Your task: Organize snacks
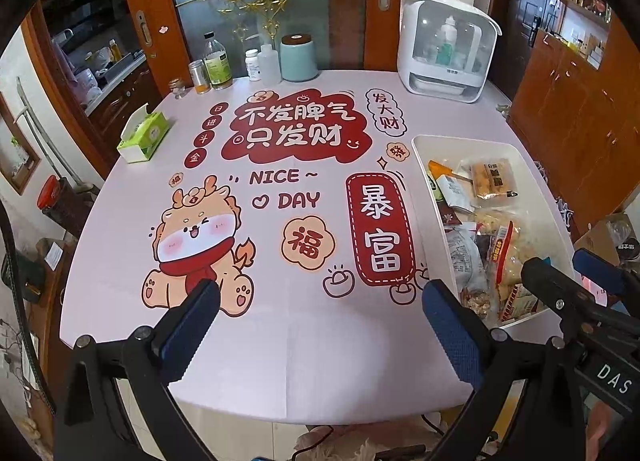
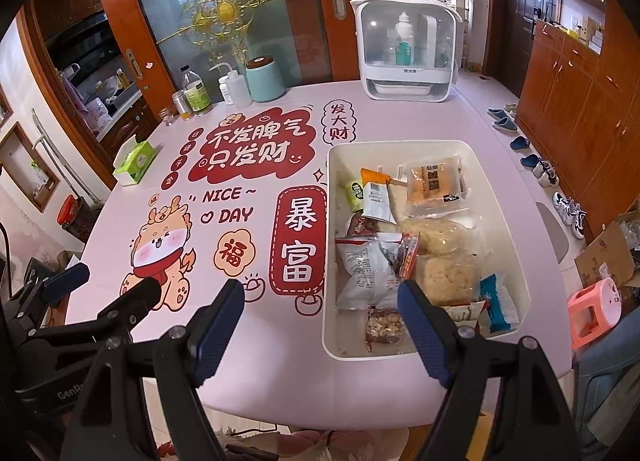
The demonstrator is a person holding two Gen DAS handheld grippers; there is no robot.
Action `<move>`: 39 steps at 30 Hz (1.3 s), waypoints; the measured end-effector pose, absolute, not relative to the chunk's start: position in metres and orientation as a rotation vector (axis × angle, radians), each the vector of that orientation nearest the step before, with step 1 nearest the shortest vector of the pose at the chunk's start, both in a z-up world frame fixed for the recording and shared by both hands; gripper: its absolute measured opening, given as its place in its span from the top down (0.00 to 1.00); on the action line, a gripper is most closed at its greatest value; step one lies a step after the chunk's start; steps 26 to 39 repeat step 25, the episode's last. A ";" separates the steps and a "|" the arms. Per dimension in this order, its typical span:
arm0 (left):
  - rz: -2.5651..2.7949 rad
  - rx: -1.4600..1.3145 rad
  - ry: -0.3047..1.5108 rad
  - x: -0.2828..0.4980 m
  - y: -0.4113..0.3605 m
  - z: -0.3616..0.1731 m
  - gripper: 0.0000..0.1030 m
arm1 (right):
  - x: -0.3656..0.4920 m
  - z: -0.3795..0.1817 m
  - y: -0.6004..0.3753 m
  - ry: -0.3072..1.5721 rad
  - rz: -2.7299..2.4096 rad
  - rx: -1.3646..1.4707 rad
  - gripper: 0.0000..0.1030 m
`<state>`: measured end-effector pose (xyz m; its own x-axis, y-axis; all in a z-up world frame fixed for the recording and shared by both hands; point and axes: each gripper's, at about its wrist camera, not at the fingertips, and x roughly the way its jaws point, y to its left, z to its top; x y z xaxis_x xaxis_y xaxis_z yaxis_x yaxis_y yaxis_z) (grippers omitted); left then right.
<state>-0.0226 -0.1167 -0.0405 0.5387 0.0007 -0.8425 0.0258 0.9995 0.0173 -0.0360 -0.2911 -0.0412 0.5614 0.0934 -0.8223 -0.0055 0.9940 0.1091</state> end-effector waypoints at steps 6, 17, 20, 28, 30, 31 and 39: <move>-0.019 0.034 1.016 -0.016 -0.124 -0.043 0.02 | -0.033 -0.043 -0.299 0.976 0.058 0.101 0.22; -0.011 0.027 1.025 -0.006 -0.136 -0.046 0.02 | -0.018 -0.046 -0.315 0.984 0.071 0.096 0.22; -0.001 0.020 1.027 -0.005 -0.140 -0.050 0.02 | -0.014 -0.049 -0.320 0.988 0.081 0.093 0.22; 0.010 0.005 1.041 -0.003 -0.141 -0.058 0.02 | -0.008 -0.054 -0.324 0.998 0.093 0.092 0.22; 0.010 0.005 1.041 -0.003 -0.141 -0.058 0.02 | -0.008 -0.054 -0.324 0.998 0.093 0.092 0.22; 0.010 0.005 1.041 -0.003 -0.141 -0.058 0.02 | -0.008 -0.054 -0.324 0.998 0.093 0.092 0.22; 0.010 0.005 1.041 -0.003 -0.141 -0.058 0.02 | -0.008 -0.054 -0.324 0.998 0.093 0.092 0.22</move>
